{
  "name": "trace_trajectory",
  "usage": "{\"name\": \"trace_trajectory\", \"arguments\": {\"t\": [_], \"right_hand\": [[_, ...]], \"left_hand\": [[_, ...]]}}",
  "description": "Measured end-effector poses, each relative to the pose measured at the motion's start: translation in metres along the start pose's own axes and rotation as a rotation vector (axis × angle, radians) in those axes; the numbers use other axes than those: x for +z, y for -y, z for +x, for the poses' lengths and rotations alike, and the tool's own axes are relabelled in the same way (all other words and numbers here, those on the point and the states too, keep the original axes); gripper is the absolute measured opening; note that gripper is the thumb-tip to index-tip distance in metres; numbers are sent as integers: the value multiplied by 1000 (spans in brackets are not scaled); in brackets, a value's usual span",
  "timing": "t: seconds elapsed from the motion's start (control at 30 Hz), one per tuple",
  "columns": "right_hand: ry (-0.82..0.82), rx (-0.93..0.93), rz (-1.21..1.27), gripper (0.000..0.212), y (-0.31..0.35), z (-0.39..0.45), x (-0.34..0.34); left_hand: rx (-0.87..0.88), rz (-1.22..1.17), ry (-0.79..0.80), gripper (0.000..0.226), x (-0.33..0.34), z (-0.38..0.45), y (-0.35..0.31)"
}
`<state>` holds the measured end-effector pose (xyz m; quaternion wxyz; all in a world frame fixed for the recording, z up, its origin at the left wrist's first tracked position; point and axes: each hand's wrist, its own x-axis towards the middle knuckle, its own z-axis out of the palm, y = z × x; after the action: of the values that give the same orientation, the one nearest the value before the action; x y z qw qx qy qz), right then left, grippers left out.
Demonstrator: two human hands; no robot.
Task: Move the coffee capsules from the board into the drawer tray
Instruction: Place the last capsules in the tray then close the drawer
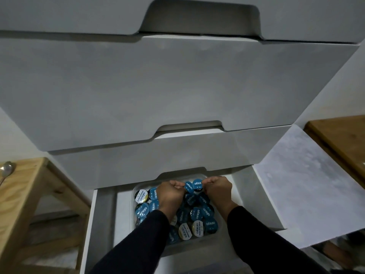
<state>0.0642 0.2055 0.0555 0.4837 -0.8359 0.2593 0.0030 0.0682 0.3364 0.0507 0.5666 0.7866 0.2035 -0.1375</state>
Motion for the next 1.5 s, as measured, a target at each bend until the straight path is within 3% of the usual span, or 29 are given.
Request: {"name": "trace_trajectory", "arguments": {"t": [0.2, 0.3, 0.4, 0.63, 0.8, 1.1, 1.27, 1.5], "right_hand": [[-47, -237, -240, 10, -7, -2, 7], [66, -273, -277, 15, -8, -5, 8], [-25, -330, -385, 9, -3, -8, 0], [98, -267, -558, 31, 4, -28, -9], [163, -399, -678, 42, -2, -46, -22], [63, -705, -591, 53, -24, -121, -77], [45, -687, -494, 64, -56, -161, -99], [-100, -641, -394, 74, -102, -199, -94]], "left_hand": [[35, 104, -15, 20, -1, 2, -2], [85, 170, 1, 17, -2, 0, -2], [158, 258, 15, 16, -5, -4, -1], [375, 499, -5, 14, -8, -26, -9], [432, 703, -63, 25, -11, -59, -12], [601, 488, -459, 40, -17, -166, 16], [602, 388, -599, 52, -9, -221, 55], [527, 324, -690, 76, -6, -247, 103]]}}
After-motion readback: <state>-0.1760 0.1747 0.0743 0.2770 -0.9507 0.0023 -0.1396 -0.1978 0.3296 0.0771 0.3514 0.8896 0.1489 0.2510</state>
